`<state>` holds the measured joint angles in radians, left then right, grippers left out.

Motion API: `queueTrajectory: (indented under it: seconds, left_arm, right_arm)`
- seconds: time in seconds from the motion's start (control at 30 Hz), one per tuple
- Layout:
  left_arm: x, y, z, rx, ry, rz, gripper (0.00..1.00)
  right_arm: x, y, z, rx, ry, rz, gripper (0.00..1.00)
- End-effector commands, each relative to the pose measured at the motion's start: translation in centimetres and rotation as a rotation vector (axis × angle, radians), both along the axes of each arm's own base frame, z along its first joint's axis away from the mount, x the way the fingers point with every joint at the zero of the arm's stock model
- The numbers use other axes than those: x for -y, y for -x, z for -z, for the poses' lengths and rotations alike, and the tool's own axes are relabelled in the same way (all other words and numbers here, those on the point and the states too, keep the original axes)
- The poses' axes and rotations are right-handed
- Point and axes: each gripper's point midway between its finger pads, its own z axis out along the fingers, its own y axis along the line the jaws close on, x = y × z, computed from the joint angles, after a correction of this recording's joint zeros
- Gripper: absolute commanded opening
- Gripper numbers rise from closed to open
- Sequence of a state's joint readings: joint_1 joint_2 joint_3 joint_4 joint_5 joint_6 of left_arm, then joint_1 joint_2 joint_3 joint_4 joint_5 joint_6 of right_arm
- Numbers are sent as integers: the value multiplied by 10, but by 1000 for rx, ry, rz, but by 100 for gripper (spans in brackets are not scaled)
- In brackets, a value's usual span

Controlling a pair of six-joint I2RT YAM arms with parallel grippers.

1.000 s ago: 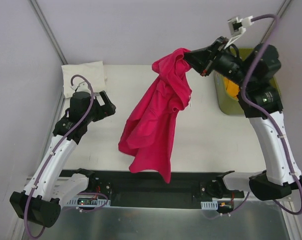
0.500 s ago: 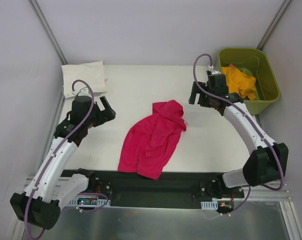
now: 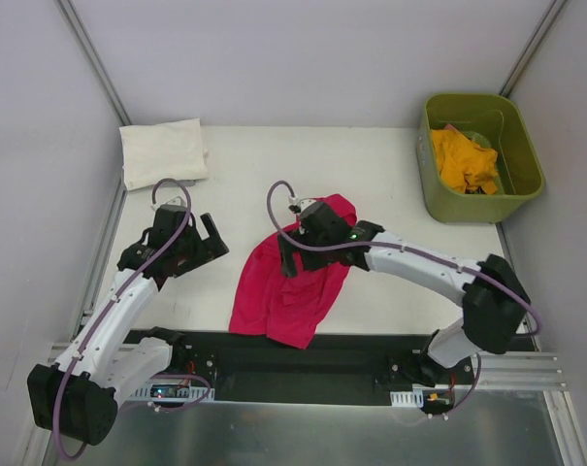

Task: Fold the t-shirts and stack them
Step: Flatten out the tshirt

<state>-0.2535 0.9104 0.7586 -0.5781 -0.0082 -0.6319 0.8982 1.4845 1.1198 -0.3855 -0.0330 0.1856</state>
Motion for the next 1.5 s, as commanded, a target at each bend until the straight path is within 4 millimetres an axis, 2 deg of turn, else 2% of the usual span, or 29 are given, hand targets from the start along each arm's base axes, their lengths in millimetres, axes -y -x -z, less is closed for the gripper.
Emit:
queueTrajectory:
  seconds: [0.0, 0.03, 0.07, 0.13, 0.2, 0.23, 0.47, 0.5, 0.53, 0.6, 0.63, 0.7, 0.73, 0.77, 0.87, 0.93, 1.03, 1.07, 1.1, 1.17, 1.2, 1.27, 1.37, 1.4, 1.47]
  left_arm:
    - [3, 11, 13, -62, 41, -17, 99]
    - [3, 11, 15, -68, 41, -16, 99]
    - [4, 12, 16, -72, 43, -14, 99]
    - [4, 13, 17, -77, 43, -11, 99]
    - [5, 14, 17, -80, 48, -7, 99]
    - [6, 13, 17, -79, 50, -6, 99]
    - [8, 13, 21, -106, 58, -8, 99]
    - [9, 13, 25, -126, 61, -7, 99]
    - [10, 13, 25, -135, 63, -5, 99]
    - [15, 13, 29, -165, 79, 7, 99]
    - [16, 13, 31, -176, 85, 8, 99]
    - [20, 13, 38, -207, 96, 14, 99]
    - [24, 15, 39, -220, 114, 27, 99]
    - [28, 14, 43, -228, 131, 38, 99]
    - [45, 19, 56, -280, 206, 88, 99]
    - [57, 13, 63, -283, 258, 118, 97]
    - [72, 8, 75, -315, 303, 149, 87]
    - [75, 4, 75, -314, 306, 160, 78]
    - [79, 5, 85, -352, 294, 172, 72]
    - [86, 0, 89, -371, 294, 186, 61]
    - [91, 3, 98, -410, 289, 206, 51]
    - [97, -1, 106, -434, 276, 217, 45]
    - [107, -3, 114, -456, 260, 243, 28]
    - [107, -4, 116, -458, 247, 239, 3]
    - [107, -10, 118, -455, 233, 225, 0]
  right_arm:
    - [-34, -3, 27, -103, -32, 56, 94]
    - [-41, -8, 29, -100, -43, 53, 94]
    - [-43, -11, 48, -122, -3, 60, 94]
    - [-45, -23, 66, -141, 61, 80, 94]
    - [-40, -37, 77, -134, 103, 108, 94]
    - [-33, -48, 90, -157, 125, 143, 94]
    - [1, -138, 98, -132, 129, 368, 96]
    - [-4, -153, 86, -120, 101, 382, 96]
    - [-1, -160, 89, -136, 94, 391, 96]
    - [-6, -169, 73, -109, 70, 388, 95]
    - [-8, -170, 60, -80, 55, 369, 96]
    - [-8, -168, 48, -58, 45, 355, 96]
    - [-8, -166, 31, -31, 24, 343, 96]
    - [-6, -164, 25, -18, 15, 340, 96]
    - [6, -150, 13, 1, 7, 336, 97]
    - [16, -136, 9, 0, 8, 334, 97]
    - [25, -124, 0, 8, -3, 331, 98]
    - [29, -117, 7, -5, 12, 329, 98]
    - [32, -114, 5, -3, 10, 330, 98]
    - [37, -107, 10, -14, 35, 328, 98]
    - [37, -104, 9, -11, 40, 322, 98]
    - [38, -100, 13, -8, 62, 313, 98]
    - [31, -95, 16, 0, 84, 287, 97]
    - [24, -93, 18, -6, 86, 271, 97]
    - [17, -93, 28, -17, 104, 256, 94]
